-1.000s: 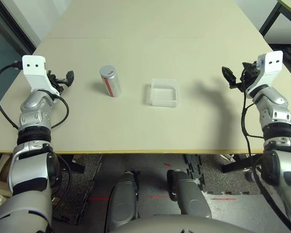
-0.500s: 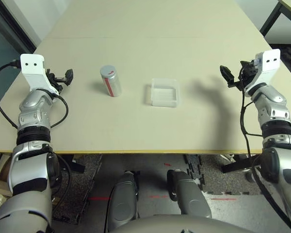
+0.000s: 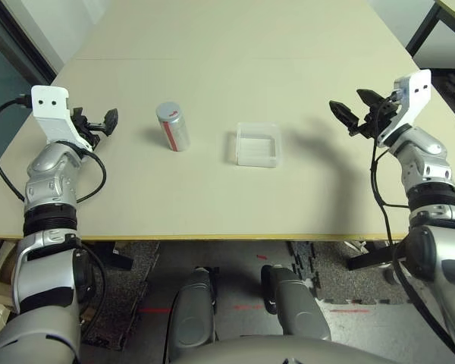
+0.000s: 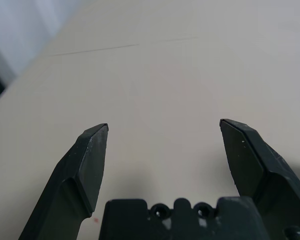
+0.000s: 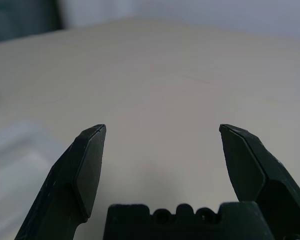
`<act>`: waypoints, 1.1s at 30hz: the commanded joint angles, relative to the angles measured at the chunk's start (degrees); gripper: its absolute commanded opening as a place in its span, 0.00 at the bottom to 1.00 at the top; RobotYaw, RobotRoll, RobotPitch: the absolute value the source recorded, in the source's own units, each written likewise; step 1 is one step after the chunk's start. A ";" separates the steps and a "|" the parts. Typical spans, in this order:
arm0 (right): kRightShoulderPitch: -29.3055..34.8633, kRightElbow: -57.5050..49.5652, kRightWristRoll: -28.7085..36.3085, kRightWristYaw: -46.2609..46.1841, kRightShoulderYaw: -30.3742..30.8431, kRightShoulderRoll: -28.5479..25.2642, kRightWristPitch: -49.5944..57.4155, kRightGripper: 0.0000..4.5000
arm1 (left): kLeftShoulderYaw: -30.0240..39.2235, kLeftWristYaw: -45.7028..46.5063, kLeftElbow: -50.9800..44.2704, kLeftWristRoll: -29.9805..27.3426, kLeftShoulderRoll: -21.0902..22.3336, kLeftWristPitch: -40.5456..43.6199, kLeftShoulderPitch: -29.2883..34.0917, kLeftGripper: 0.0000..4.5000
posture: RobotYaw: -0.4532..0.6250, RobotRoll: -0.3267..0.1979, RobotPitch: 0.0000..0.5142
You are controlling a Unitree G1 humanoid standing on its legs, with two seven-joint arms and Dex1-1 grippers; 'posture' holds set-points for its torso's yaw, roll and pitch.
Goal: Pour the medicine from the bottle into the box.
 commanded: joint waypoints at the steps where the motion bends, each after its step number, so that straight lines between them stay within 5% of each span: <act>1: 2.00 -5.13 2.56 7.19 1.97 0.54 2.55 1.00 | 0.19 -1.70 -4.60 -1.78 -0.41 2.75 2.63 0.99 | 0.43 0.62 0.32; 11: 6.22 -18.61 6.72 22.55 8.89 0.03 11.05 1.00 | 1.49 -3.76 -20.03 -7.87 -2.82 9.59 10.83 0.99 | 0.45 0.62 0.28; 22: 7.10 -23.47 6.40 27.33 13.36 -0.38 15.13 1.00 | 0.88 -3.51 -34.18 -10.89 -7.56 9.19 20.11 0.99 | 0.47 0.62 0.29; 33: 7.79 -24.34 5.82 26.41 14.48 0.00 14.51 1.00 | -3.85 -4.71 -34.33 -7.83 -11.64 2.72 22.20 0.99 | 0.45 0.62 0.29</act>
